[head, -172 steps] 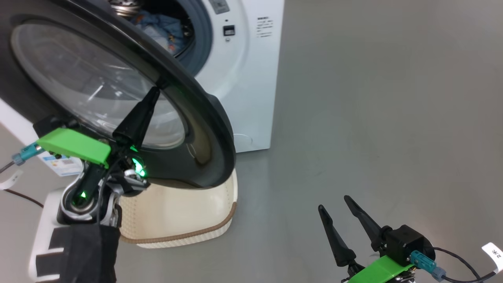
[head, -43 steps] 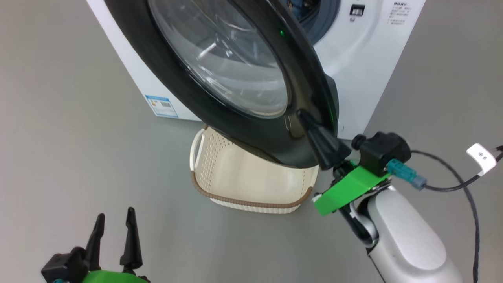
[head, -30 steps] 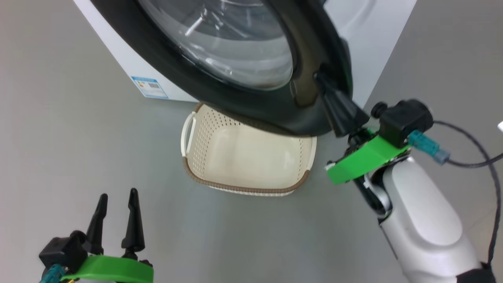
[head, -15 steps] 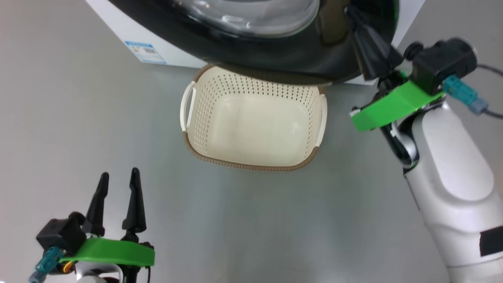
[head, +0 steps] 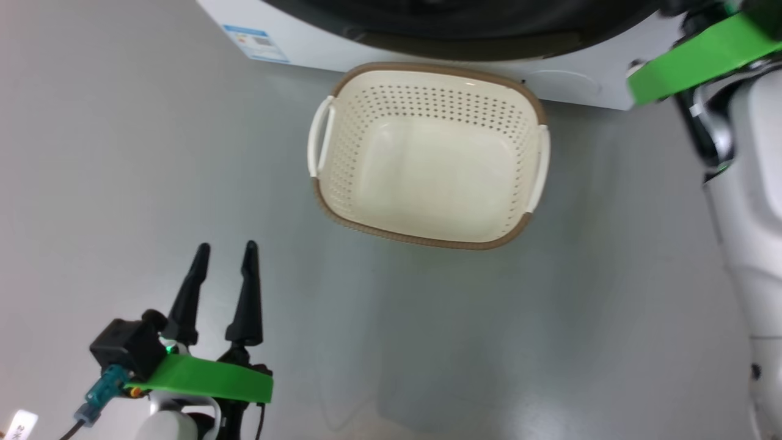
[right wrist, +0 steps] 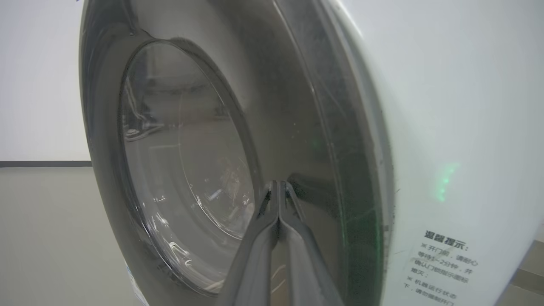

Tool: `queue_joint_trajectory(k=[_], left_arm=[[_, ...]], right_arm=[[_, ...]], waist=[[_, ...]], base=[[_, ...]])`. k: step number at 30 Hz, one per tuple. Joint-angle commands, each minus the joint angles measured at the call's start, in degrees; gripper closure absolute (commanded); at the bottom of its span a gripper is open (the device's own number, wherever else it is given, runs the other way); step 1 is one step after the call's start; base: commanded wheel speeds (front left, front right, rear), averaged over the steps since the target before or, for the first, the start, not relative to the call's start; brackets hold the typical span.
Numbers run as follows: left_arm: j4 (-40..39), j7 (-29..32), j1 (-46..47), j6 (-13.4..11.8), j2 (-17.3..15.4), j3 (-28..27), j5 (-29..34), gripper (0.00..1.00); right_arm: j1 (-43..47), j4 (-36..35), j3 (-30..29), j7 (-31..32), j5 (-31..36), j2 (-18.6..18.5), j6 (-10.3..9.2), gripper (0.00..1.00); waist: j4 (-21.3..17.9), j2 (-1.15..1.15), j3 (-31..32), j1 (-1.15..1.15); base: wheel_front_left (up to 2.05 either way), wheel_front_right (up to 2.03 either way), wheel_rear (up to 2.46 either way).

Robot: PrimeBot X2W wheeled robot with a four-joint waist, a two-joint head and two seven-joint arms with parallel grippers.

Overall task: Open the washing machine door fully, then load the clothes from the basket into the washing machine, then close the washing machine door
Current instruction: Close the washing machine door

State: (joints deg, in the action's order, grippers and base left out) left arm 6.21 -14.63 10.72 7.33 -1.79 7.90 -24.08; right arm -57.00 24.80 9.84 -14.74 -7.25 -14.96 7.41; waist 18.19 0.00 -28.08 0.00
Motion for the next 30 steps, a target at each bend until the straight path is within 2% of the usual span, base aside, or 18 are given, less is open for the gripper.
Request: queue_joint_trajectory(k=[1,6,11,16,19,20,21,24,25,26,27,30], left_arm=[[-1.9,-0.4,0.9,0.1,-1.1,-1.1,-0.8,0.0],[-3.5,-0.4,0.9,0.1,-1.1,0.3,-1.9,0.0],[-4.8,-0.4,0.5,0.1,-1.1,0.2,-4.2,0.0],[-7.5,-0.4,0.5,0.1,-1.1,-1.4,-10.8,0.0],[-5.9,-0.4,-0.1,0.1,-1.1,-1.2,-14.5,0.0],[-5.1,-0.4,-0.2,0.1,-1.1,-1.7,-15.1,0.0],[-4.5,-0.4,-0.2,0.1,-1.1,-1.6,-15.7,0.0],[-3.3,-0.4,-0.3,0.1,-1.1,-2.7,-15.6,0.0],[-2.8,-0.4,-0.5,0.1,-1.1,-3.2,-14.5,0.0],[-2.3,-0.4,-0.9,0.1,-1.1,-3.8,-13.2,0.0],[-1.9,-0.4,-1.2,0.1,-1.1,-4.6,-11.8,0.0],[-1.1,-0.4,-2.6,0.1,-1.1,-6.2,-8.6,0.0]], right_arm=[[-1.7,-0.3,-1.1,-0.3,0.6,-0.1,0.08,1.0],[-4.1,3.9,-5.0,-0.3,3.3,-2.4,0.08,1.0],[-4.7,5.1,-6.6,-0.3,4.3,-2.7,0.08,1.0],[-2.0,2.2,-5.7,-0.3,3.4,-1.2,0.08,1.0],[4.1,-3.5,-5.0,-0.3,1.5,0.6,0.08,0.98],[6.1,-5.2,-5.1,-0.3,1.0,1.2,0.08,0.8],[8.2,-6.9,-5.6,-0.3,0.4,1.8,0.08,0.68],[15.2,-11.4,-6.1,-0.3,-0.4,3.1,0.08,0.51],[17.5,-12.7,-6.4,-0.3,-0.7,3.7,0.08,0.25],[19.6,-13.9,-6.4,-0.3,-1.0,4.0,0.08,0.05],[21.6,-14.9,-6.5,-0.3,-1.2,4.4,0.08,0.0],[27.0,-17.7,-6.4,-0.3,-1.4,5.7,0.08,0.0]], waist=[[2.0,0.0,-0.3,0.0],[4.0,0.0,-0.2,0.0],[4.1,0.0,0.1,0.0],[2.7,0.0,1.4,0.0],[0.8,0.0,3.8,0.0],[0.3,0.0,4.6,0.0],[-0.3,0.0,5.4,0.0],[-2.1,0.0,8.2,0.0],[-2.8,0.0,9.2,0.0],[-3.6,0.0,10.1,0.0],[-4.5,0.0,11.1,0.0],[-7.4,0.0,14.0,0.0]], base=[[0.0,0.0,0.0],[0.0,0.0,0.0],[0.0,0.0,0.0],[0.0,0.0,0.0],[0.0,0.0,0.0],[0.0,0.0,0.0],[0.0,0.0,0.0],[0.0,0.0,0.0],[0.0,0.0,0.0],[0.0,0.0,0.0],[0.0,0.0,0.0],[0.0,0.0,0.0]])
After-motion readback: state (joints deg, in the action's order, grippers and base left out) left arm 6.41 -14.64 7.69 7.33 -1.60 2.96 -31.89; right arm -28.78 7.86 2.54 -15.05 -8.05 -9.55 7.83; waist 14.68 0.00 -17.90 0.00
